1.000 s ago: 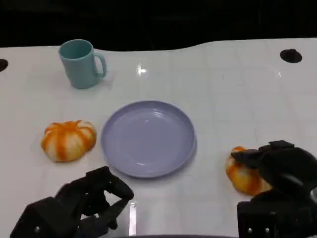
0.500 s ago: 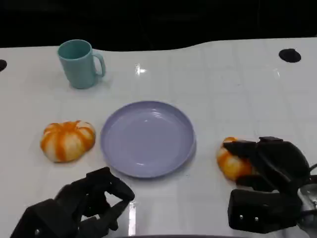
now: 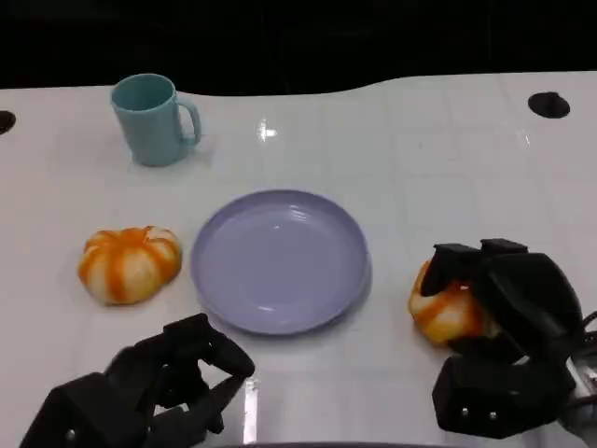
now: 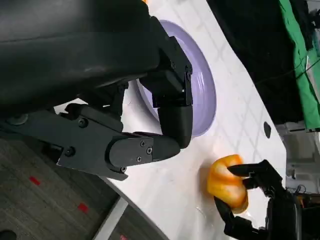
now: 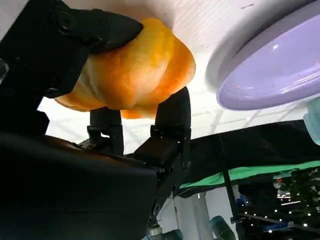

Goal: Grasp the bread from the table and place it into the plate.

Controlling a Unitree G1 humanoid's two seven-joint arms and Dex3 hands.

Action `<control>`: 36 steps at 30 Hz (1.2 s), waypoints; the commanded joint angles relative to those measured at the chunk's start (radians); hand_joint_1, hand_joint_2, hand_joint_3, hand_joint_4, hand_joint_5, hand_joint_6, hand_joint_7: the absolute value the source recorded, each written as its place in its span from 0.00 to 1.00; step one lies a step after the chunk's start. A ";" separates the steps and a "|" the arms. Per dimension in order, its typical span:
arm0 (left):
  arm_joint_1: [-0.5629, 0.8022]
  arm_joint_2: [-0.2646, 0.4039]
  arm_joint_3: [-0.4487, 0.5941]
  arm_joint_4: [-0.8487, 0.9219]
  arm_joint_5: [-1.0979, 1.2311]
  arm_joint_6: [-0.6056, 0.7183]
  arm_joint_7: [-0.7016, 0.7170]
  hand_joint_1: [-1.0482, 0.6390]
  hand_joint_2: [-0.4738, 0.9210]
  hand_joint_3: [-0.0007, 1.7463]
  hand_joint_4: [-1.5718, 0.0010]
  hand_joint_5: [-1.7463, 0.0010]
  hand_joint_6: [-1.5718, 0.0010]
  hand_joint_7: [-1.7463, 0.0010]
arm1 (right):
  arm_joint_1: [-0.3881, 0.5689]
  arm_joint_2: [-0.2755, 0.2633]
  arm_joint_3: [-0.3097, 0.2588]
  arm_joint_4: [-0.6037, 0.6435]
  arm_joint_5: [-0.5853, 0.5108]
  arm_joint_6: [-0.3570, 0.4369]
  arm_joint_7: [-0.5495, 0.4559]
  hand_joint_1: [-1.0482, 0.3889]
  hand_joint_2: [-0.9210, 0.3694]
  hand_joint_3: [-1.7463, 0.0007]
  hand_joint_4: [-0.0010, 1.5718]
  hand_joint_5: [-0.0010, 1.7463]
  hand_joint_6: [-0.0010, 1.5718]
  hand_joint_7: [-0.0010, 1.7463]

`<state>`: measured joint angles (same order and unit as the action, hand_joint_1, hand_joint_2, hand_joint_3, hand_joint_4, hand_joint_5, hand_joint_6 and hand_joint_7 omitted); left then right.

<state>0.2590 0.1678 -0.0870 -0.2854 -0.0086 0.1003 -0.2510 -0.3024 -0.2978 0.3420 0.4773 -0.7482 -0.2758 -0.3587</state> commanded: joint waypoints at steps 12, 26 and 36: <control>0.004 0.005 0.001 0.002 0.008 -0.013 0.009 0.40 1.00 0.27 0.60 0.00 0.62 0.24 | -0.033 0.041 -0.040 -0.127 0.108 -0.054 0.020 0.71 0.52 0.22 0.63 1.00 0.51 0.93; 0.006 -0.002 -0.003 0.000 0.012 -0.006 0.013 0.39 1.00 0.27 0.59 0.00 0.62 0.24 | -0.173 0.160 -0.003 -0.020 0.149 -0.106 0.071 0.70 0.55 0.19 0.63 1.00 0.51 0.93; 0.005 0.005 0.001 0.014 0.012 -0.027 0.008 0.40 1.00 0.27 0.59 0.00 0.62 0.24 | -0.329 0.270 0.032 0.219 0.170 -0.138 0.087 0.69 0.49 0.22 0.61 1.00 0.45 1.00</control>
<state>0.2612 0.1614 -0.0916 -0.2817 -0.0050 0.0928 -0.2488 -0.5759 -0.0513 0.3646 0.6365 -0.5908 -0.3972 -0.2657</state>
